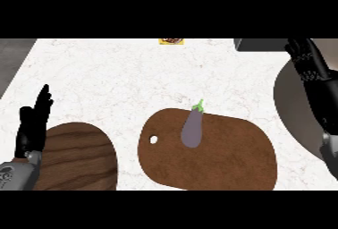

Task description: Pick the eggplant from the cutting board and place it in the pot

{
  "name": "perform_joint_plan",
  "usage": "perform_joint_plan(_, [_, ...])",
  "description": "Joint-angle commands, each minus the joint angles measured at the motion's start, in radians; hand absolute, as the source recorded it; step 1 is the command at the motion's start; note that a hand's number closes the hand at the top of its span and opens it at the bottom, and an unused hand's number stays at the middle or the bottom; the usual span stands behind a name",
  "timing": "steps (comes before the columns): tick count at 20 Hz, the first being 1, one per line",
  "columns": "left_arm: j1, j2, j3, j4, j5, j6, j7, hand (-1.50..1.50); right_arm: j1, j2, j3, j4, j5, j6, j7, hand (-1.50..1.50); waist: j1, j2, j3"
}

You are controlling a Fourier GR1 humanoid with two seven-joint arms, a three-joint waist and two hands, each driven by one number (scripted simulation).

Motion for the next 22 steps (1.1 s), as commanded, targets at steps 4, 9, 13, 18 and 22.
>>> perform_joint_plan(4, [-0.128, -0.064, 0.0, -0.137, 0.058, -0.047, -0.063, 0.0, -0.007, 0.166, -0.01, 0.259, -0.369, 0.22, 0.055, 1.5, 0.071, 0.02, -0.007])
perform_joint_plan(9, [-0.2, -0.146, -0.022, -0.212, 0.132, -0.104, -0.095, 0.0, 0.008, 0.059, 0.066, 0.534, -0.275, 0.358, 0.117, -1.5, 0.093, 0.032, -0.013])
perform_joint_plan(13, [-0.203, -0.17, -0.027, -0.217, 0.144, -0.093, -0.059, 0.0, -0.072, 0.038, 0.042, 0.694, -0.338, 0.668, -0.087, -1.5, 0.067, 0.011, -0.009])
perform_joint_plan(18, [-0.217, -0.153, -0.001, -0.202, 0.152, -0.112, -0.053, 0.0, -0.238, -0.008, 0.054, 0.919, -0.249, 0.881, -0.197, -1.5, 0.056, 0.003, -0.012])
perform_joint_plan(22, [-0.208, -0.168, -0.004, -0.198, 0.139, -0.107, -0.08, 0.0, -0.385, -0.029, 0.113, 1.001, -0.145, 0.973, -0.191, -1.5, 0.067, 0.005, -0.013])
